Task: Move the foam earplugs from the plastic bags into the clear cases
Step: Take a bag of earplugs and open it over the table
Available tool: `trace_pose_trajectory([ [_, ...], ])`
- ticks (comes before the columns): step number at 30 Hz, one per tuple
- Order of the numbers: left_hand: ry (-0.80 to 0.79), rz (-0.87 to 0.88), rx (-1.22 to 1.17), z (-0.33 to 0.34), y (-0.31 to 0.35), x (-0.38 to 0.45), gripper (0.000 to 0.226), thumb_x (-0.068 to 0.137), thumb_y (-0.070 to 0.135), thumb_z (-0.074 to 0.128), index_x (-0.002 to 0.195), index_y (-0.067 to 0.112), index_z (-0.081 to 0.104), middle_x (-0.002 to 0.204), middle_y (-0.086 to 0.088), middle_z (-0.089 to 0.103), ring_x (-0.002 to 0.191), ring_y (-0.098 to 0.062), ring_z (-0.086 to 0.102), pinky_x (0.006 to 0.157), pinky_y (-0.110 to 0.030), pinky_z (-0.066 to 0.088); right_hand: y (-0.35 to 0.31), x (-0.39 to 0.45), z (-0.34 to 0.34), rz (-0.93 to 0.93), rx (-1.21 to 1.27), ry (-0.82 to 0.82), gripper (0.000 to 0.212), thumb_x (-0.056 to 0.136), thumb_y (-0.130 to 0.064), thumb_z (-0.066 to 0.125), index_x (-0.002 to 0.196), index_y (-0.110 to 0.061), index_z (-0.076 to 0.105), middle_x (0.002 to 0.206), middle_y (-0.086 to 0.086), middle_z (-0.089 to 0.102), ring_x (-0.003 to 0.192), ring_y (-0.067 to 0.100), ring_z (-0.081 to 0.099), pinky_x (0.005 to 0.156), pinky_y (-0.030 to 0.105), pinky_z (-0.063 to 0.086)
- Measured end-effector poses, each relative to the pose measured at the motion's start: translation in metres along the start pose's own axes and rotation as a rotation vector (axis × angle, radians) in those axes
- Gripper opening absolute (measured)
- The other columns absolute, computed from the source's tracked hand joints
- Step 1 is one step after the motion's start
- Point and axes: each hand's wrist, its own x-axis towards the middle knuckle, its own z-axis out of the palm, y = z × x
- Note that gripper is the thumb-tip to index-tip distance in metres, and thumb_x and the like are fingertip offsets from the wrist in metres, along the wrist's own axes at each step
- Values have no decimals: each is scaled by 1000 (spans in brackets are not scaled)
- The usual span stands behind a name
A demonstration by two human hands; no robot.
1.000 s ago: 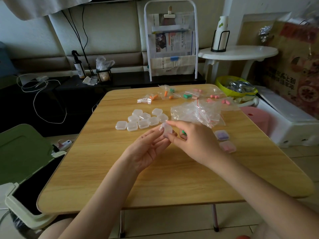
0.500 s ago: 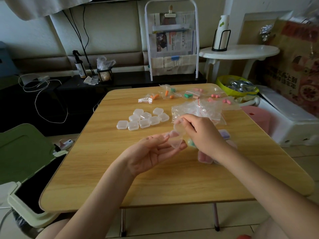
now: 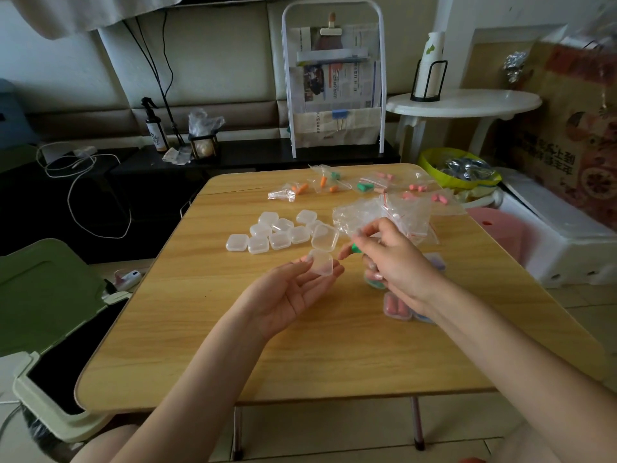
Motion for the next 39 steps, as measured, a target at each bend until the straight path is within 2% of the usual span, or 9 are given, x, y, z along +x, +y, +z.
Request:
trace_pose_trajectory([
  [5,-21,-4,40,3,-5,1,25,89,2,48,108,-9,59,112,-29,62,93,-31,68,82,-33,55,6,-4,9,-40,-36,-27,14,96,-19,55,88,-13,46,77,5,67,46,6,36,46,20,31],
  [12,-21,25,15,7,-14,4,30,77,4,56,105,-7,57,96,-25,66,80,-25,71,79,-31,56,13,-3,20,-155,-275,182,20,84,-30,71,72,-21,56,66,-7,46,64,7,46,62,20,40],
  [18,-77,30,-2,9,-16,4,29,85,9,53,108,-8,58,105,-25,67,88,-25,70,82,-30,57,16,-3,25,-117,-230,283,24,80,-31,76,72,-11,65,64,22,61,56,16,58,58,29,47],
  [22,-24,81,64,8,-15,3,23,89,3,51,105,-12,55,96,-25,68,85,-24,71,81,-29,57,11,-7,25,-183,-392,275,18,86,-35,67,75,-22,73,56,0,62,57,18,59,59,32,47],
  [25,38,115,100,8,-14,3,19,93,-5,45,109,-16,52,97,-28,66,86,-27,71,81,-31,55,3,-6,22,-43,-278,201,38,98,-28,43,80,-19,76,57,-16,60,57,4,58,54,17,42],
  [27,82,127,77,8,-13,3,26,95,-6,43,117,-19,46,105,-34,62,88,-32,70,80,-34,56,-1,-5,18,48,-46,100,41,95,-11,30,84,-12,69,58,-11,41,46,5,36,47,17,29],
  [29,111,136,51,7,-11,2,31,95,-7,42,123,-22,41,111,-38,59,86,-34,71,76,-34,58,0,-5,16,85,169,69,32,87,3,28,86,-8,57,67,-1,40,53,8,33,50,20,28],
  [35,132,162,27,5,-12,4,34,95,-4,45,126,-17,43,95,-30,65,77,-28,72,69,-29,60,6,-8,15,3,267,57,14,91,0,58,104,-3,58,79,5,62,74,14,65,72,22,55],
  [39,124,179,50,7,-14,4,19,94,-4,46,113,-5,48,95,-31,66,81,-29,72,71,-29,60,4,-10,12,-43,25,143,8,86,-17,67,92,-15,71,80,1,70,70,6,63,59,10,48],
])
